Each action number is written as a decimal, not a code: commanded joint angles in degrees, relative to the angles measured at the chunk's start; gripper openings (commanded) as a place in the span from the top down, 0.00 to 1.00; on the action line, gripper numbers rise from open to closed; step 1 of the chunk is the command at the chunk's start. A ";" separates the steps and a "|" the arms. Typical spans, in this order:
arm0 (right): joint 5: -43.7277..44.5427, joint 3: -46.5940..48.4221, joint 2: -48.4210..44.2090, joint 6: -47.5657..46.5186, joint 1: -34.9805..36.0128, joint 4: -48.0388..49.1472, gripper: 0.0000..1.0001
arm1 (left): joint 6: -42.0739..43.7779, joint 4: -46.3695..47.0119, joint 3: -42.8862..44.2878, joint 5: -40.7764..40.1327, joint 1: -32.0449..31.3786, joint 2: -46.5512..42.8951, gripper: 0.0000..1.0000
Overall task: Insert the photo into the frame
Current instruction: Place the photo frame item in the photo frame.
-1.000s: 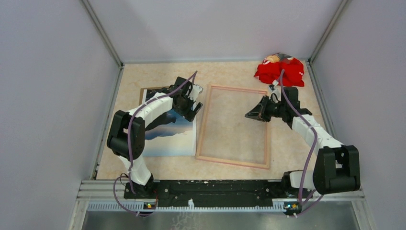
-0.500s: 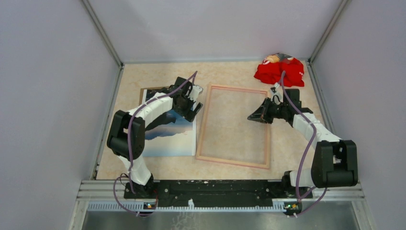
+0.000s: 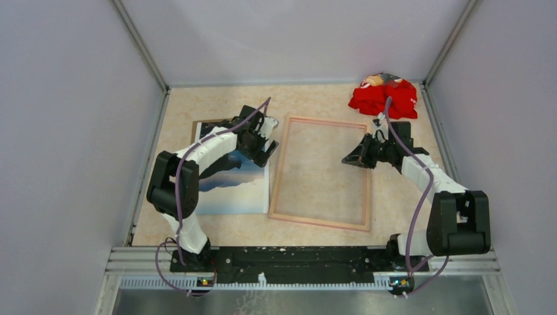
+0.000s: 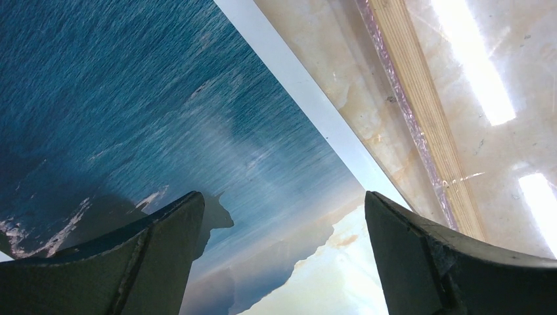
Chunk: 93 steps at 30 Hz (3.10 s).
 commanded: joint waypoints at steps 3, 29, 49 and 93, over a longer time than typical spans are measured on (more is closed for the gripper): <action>2.14 2.27 0.74 -1.53 -1.60 3.16 1.00 | 0.07 0.14 -0.52 0.42 0.08 -0.88 0.02; 0.82 5.05 5.58 -3.24 -4.91 2.34 1.00 | 0.34 0.32 -0.56 -0.14 0.09 -0.97 0.02; -1.80 7.94 9.32 -5.48 -5.01 -2.75 1.00 | 0.60 0.59 -0.71 -0.31 0.08 -0.89 0.02; -4.47 11.20 7.41 -6.92 -5.05 -4.64 1.00 | 0.53 -0.83 0.52 2.23 -0.97 0.73 0.02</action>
